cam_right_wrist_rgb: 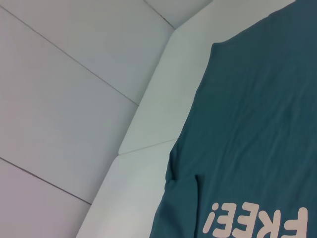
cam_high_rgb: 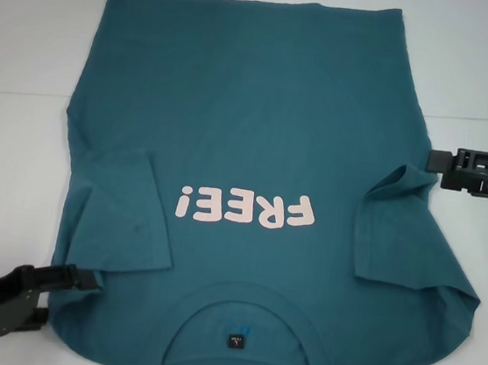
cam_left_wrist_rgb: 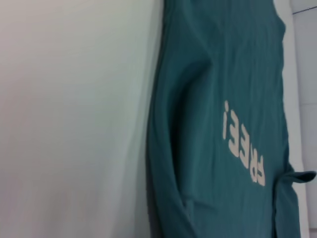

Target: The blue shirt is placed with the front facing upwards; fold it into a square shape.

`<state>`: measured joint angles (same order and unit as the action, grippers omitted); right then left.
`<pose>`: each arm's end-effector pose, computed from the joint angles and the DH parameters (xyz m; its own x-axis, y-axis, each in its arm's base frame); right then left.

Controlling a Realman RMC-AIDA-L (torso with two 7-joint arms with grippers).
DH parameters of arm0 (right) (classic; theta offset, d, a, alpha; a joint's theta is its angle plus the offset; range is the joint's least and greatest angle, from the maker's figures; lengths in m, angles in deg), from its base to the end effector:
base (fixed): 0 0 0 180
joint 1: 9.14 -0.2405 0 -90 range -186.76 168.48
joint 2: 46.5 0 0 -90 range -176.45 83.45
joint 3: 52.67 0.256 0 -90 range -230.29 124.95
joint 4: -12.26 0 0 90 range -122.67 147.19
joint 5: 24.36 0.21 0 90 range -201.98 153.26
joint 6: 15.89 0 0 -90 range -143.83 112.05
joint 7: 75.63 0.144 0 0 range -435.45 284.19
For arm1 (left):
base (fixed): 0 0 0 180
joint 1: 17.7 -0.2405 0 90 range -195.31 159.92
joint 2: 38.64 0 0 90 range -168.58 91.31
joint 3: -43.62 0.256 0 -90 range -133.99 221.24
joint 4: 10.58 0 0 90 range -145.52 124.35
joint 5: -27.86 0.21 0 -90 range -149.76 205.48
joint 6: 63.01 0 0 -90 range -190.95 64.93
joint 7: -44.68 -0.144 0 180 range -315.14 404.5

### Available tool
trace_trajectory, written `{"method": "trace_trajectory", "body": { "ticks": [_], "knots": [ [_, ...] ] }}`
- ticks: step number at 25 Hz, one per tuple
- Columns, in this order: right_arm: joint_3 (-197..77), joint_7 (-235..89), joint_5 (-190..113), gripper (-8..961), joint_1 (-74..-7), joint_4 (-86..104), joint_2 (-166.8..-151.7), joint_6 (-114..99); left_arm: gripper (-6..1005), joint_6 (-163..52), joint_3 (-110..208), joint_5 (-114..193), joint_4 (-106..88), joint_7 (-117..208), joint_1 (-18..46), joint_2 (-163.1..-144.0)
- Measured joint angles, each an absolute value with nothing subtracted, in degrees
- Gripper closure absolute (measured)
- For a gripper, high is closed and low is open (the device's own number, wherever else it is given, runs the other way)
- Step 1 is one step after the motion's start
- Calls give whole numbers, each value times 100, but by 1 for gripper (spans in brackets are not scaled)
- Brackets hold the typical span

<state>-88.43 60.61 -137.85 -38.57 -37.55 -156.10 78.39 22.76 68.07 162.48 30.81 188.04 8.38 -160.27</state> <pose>0.2707 0.3527 0.1124 0.2353 -0.8047 -0.5451 -0.9259 -0.3561 0.1260 -0.3299 0.2974 0.0029 -0.2159 0.8928 0.3953 0.9658 0.1357 0.2209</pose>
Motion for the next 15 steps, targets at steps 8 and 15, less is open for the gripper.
{"method": "trace_trajectory", "body": {
  "ticks": [8, 15],
  "knots": [
    [-8789, 6050, -13775, 121, -3849, -3748, -15610, 7859, 232, 2309, 6799, 16268, 3074, 18796, 840, -16003],
    [-8779, 6050, -13773, 122, -3849, -3748, -15610, 7860, 602, 2277, 6817, 16297, 3063, 18796, 840, -15993]
  ]
}}
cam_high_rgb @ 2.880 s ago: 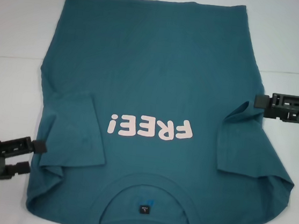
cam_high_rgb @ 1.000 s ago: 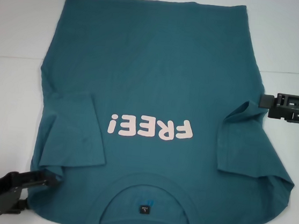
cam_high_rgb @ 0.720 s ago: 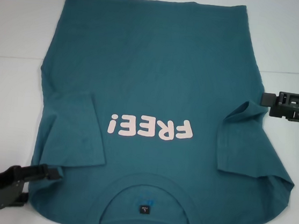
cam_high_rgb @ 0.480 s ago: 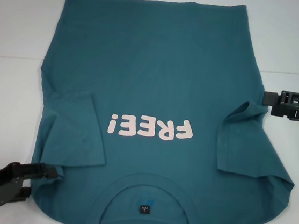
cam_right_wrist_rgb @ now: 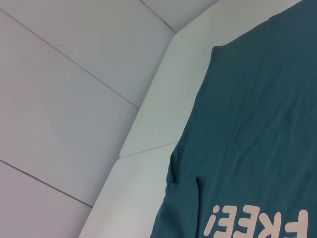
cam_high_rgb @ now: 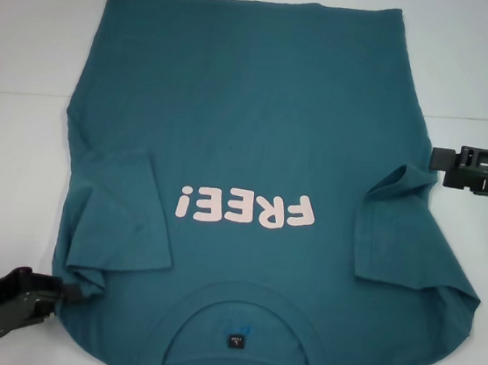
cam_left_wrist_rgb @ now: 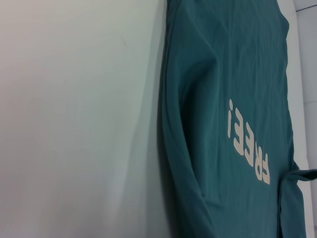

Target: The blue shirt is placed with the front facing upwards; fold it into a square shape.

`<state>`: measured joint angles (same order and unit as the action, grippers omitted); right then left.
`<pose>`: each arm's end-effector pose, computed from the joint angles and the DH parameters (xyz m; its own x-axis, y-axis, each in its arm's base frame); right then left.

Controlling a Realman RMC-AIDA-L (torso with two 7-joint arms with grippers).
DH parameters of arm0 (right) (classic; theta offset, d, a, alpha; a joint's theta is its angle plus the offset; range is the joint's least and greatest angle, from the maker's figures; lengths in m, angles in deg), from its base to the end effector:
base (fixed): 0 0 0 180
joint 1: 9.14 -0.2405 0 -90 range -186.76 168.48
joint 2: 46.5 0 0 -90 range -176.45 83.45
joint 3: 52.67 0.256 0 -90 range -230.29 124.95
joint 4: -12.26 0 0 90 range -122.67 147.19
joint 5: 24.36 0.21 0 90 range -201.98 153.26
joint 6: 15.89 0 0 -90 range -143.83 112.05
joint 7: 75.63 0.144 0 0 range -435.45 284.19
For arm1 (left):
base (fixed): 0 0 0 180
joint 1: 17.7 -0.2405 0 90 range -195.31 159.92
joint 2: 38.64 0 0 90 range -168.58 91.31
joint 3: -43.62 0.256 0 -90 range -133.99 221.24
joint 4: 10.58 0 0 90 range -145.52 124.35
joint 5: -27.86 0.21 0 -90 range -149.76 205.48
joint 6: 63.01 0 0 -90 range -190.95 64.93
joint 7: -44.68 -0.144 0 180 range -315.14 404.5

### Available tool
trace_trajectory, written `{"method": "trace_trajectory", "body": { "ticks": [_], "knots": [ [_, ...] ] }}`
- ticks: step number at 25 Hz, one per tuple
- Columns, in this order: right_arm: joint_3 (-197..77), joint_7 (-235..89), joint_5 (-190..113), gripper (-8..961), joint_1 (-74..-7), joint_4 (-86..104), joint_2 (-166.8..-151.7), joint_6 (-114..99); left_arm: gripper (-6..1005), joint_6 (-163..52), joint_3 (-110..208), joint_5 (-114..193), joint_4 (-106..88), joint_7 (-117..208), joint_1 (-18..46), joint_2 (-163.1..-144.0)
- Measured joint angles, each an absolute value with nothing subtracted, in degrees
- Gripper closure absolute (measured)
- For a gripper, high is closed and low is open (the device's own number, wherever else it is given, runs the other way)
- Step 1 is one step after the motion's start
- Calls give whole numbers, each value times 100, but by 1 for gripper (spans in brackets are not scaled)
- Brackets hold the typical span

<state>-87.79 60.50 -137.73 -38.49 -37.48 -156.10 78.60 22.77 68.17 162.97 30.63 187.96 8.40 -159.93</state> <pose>0.2714 0.3521 0.1140 0.2296 -0.8012 -0.5525 -0.9255 -0.3554 0.1307 -0.3317 0.2970 0.0040 -0.2116 0.8956 0.3913 0.9680 0.1367 0.2104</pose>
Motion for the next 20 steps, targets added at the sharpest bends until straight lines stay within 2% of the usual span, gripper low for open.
{"method": "trace_trajectory", "body": {
  "ticks": [9, 20],
  "knots": [
    [-8761, 6051, -13774, 122, -3849, -3748, -15601, 7859, 962, 2530, 6761, 16257, 2856, 18487, 895, -15913],
    [-8743, 6051, -13798, 122, -3849, -3692, -15578, 7859, 963, 3155, 5962, 16254, 2714, 17951, 890, -15783]
  ]
}}
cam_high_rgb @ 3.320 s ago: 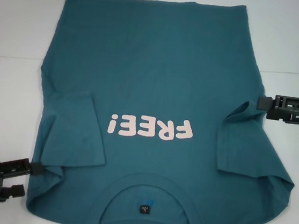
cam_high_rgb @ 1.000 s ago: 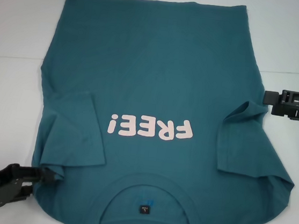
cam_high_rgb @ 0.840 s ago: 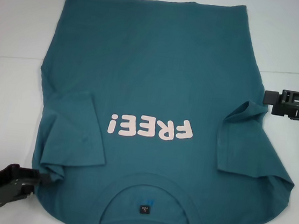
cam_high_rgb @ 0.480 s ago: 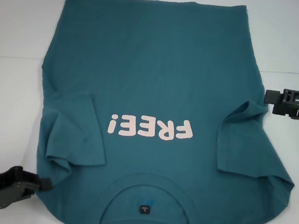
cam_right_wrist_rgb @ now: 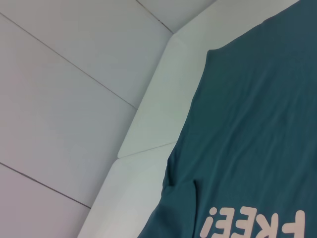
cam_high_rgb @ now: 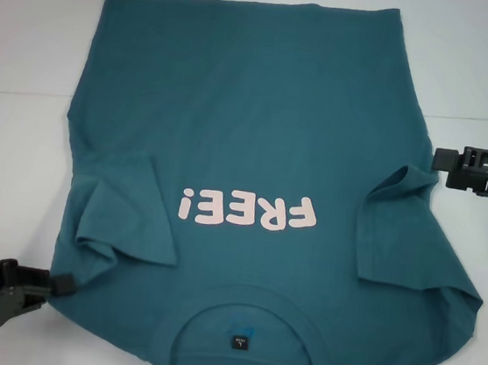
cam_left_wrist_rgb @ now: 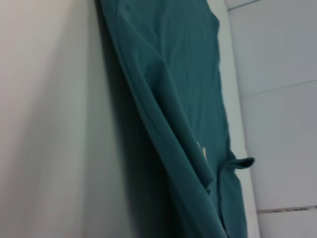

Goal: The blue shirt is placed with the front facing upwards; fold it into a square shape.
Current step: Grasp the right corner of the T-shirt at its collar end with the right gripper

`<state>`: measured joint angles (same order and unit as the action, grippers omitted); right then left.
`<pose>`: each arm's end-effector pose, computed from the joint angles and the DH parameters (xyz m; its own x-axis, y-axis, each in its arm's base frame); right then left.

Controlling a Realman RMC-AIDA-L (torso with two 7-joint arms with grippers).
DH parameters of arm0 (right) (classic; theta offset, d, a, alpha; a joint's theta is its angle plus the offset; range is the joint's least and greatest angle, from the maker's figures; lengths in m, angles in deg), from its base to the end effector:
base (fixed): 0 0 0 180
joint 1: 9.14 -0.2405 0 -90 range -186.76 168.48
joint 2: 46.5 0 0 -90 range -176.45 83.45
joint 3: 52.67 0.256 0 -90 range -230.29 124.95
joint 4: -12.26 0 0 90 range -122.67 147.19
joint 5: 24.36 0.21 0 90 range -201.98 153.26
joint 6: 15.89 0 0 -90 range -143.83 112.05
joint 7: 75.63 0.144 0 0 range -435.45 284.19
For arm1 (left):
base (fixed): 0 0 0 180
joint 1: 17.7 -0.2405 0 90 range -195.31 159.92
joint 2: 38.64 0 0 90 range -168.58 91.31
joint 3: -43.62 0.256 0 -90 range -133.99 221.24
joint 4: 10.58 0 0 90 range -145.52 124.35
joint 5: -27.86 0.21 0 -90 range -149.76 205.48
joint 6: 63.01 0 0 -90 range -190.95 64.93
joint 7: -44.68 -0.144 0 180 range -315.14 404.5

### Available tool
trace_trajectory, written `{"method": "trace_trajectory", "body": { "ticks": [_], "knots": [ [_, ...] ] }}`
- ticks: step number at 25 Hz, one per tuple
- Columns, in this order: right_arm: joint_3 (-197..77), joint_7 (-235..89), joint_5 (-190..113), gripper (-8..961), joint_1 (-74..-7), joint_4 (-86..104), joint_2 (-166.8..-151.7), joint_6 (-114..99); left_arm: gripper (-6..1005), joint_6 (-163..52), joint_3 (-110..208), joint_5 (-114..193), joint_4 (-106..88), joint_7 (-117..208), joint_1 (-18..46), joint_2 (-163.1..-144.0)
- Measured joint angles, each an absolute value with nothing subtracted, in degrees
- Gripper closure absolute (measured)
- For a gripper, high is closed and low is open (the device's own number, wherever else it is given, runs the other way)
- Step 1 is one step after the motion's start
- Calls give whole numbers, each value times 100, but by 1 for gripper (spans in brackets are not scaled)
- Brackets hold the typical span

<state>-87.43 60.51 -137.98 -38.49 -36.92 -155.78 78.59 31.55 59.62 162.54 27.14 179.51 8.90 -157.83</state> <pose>0.2739 0.3518 0.1154 0.2218 -0.8032 -0.5529 -0.9287 -0.3469 0.1313 -0.3268 0.2862 0.0193 -0.1513 0.9006 0.4074 0.9471 0.0141 0.3206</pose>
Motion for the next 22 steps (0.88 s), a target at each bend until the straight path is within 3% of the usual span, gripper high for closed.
{"method": "trace_trajectory", "body": {
  "ticks": [5, 11, 14, 22],
  "knots": [
    [-8782, 6048, -14040, 122, -3844, -3689, -15469, 7955, 963, 2991, 6003, 16285, 2697, 17990, 887, -15785],
    [-8668, 6126, -14711, 122, -3701, -3730, -15113, 8410, 963, 2937, 5982, 16286, 2695, 18032, 908, -15783],
    [-8384, 6234, -15172, 122, -3611, -3763, -15026, 8554, 962, 2878, 5984, 16286, 2694, 18065, 917, -15779],
    [-8062, 6266, -16262, 121, -3594, -3727, -15007, 8720, 963, 2821, 6009, 16258, 2694, 18104, 929, -15787]
  ]
}}
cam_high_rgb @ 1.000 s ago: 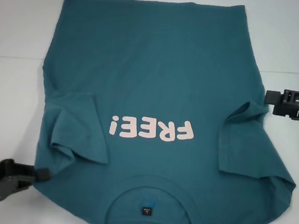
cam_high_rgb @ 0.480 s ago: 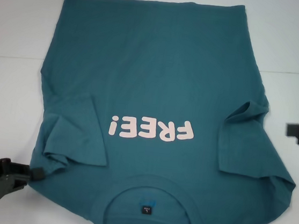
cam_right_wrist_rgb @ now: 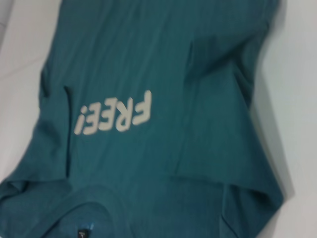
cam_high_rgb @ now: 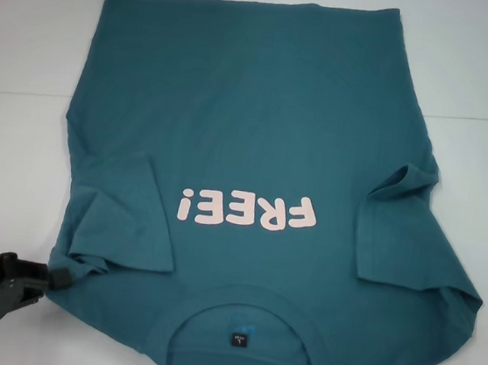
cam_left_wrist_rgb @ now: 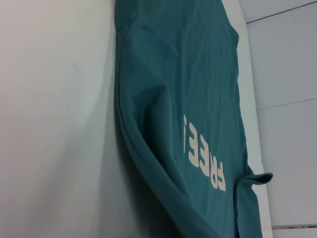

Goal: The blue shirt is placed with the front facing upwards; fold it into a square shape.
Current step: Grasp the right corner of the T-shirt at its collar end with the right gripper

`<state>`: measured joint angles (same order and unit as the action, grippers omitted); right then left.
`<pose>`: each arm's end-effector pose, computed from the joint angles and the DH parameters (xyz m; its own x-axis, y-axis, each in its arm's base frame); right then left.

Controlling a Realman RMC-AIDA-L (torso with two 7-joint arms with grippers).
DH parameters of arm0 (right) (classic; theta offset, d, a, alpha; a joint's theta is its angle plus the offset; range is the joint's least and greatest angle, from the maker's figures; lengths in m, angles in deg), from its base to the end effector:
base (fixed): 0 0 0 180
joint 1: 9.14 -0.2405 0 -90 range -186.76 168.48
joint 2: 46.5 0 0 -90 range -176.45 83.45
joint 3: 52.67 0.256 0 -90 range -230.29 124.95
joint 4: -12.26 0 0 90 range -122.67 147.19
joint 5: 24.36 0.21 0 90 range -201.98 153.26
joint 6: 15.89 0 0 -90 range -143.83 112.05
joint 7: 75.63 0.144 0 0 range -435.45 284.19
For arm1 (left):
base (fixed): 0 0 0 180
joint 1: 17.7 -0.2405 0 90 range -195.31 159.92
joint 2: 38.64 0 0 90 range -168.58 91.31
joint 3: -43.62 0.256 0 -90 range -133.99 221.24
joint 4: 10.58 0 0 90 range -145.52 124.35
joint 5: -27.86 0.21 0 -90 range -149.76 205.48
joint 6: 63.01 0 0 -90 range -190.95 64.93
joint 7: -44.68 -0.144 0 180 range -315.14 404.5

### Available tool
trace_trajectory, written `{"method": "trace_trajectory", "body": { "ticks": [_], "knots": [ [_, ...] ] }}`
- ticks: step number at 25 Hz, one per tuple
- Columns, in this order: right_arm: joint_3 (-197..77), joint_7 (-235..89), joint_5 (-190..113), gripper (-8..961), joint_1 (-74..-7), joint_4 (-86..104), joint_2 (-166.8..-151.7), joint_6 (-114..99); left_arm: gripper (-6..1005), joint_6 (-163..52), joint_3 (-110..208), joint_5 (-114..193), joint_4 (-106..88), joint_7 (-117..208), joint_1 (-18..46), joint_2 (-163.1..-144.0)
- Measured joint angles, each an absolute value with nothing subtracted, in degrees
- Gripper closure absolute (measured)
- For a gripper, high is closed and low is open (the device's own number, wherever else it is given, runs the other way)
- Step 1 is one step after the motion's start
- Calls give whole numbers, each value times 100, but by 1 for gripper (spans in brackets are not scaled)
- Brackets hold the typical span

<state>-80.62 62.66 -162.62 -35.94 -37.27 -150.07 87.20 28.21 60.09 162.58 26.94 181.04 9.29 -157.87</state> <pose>0.3430 0.3009 0.1497 0.1220 -0.9396 -0.3199 -0.9914 -0.1000 -0.0843 -0.3307 0.2931 0.0181 -0.1787 0.8866 0.4266 0.9538 0.0497 0.2963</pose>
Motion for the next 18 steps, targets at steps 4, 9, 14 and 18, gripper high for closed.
{"method": "trace_trajectory", "body": {
  "ticks": [4, 9, 14, 18],
  "knots": [
    [-8108, 6325, -16368, 121, -3626, -3662, -15064, 8624, 963, 2814, 6002, 16248, 2694, 18108, 929, -15793],
    [-8136, 6413, -16618, 121, -3790, -3355, -15154, 8231, 962, 2796, 6001, 16246, 2689, 18109, 930, -15799],
    [-8164, 6450, -16946, 121, -4076, -3048, -15300, 7763, 962, 2795, 5998, 16243, 2685, 18109, 945, -15799],
    [-8239, 6504, -17383, 121, -4349, -2904, -15443, 7509, 962, 2795, 5982, 16242, 2685, 18109, 947, -15800]
  ]
}}
